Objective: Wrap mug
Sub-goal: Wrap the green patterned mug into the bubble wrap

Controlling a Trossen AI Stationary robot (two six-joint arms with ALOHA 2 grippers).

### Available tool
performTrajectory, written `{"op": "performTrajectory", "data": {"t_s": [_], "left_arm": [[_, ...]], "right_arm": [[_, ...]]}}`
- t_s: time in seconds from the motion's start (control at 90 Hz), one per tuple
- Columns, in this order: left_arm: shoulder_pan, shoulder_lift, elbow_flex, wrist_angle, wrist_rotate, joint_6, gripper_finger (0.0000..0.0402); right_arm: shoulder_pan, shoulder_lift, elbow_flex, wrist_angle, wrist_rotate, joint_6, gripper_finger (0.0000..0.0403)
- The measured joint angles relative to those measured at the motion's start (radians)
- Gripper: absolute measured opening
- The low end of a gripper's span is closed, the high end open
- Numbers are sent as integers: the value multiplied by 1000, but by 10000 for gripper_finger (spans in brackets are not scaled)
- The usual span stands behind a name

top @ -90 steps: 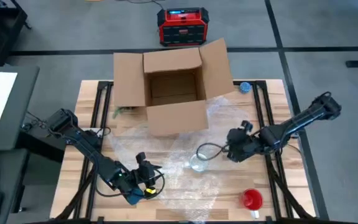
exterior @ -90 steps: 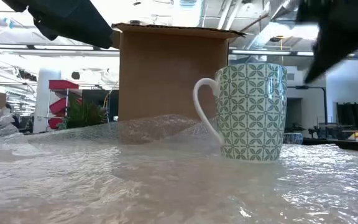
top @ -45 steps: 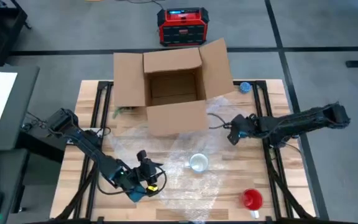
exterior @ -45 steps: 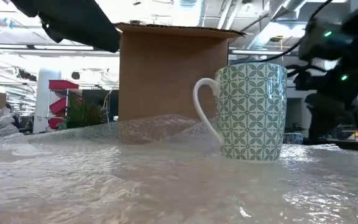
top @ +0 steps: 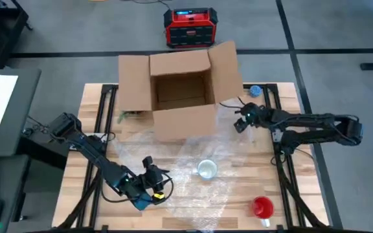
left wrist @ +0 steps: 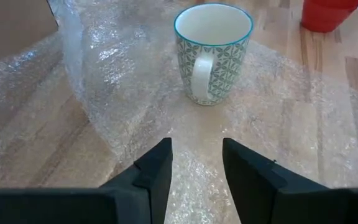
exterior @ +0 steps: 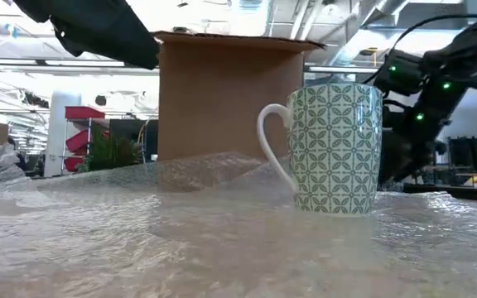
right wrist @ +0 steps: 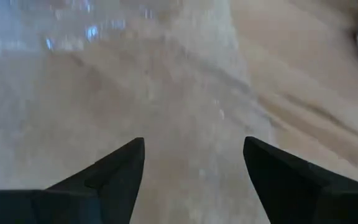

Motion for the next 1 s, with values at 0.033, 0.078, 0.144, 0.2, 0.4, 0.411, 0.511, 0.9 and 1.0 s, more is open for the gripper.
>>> {"op": "performTrajectory", "data": {"t_s": [0.033,0.078,0.144,0.2,0.4,0.411,0.511,0.9,1.0], "left_arm": [[0,0,0,0,0,0,123],[0,0,0,0,0,0,123],[0,0,0,0,0,0,123],[0,0,0,0,0,0,123],[-4,0,0,2,10,-1,123],[-5,0,0,2,10,-1,123],[-5,0,0,5,10,0,123],[-5,0,0,5,-15,3,123],[2,0,0,16,-16,6,123]], "right_arm": [[-16,22,0,19,-5,-7,265],[-35,57,0,42,-9,-13,264],[-56,116,0,57,-17,-26,258],[-66,160,5,79,-21,-32,248],[-49,249,10,120,-20,-28,143],[-46,249,10,120,-20,-27,133],[-3,207,4,96,-15,-22,41],[378,-194,5,-171,156,229,1],[496,-255,49,-241,229,296,1]]}}
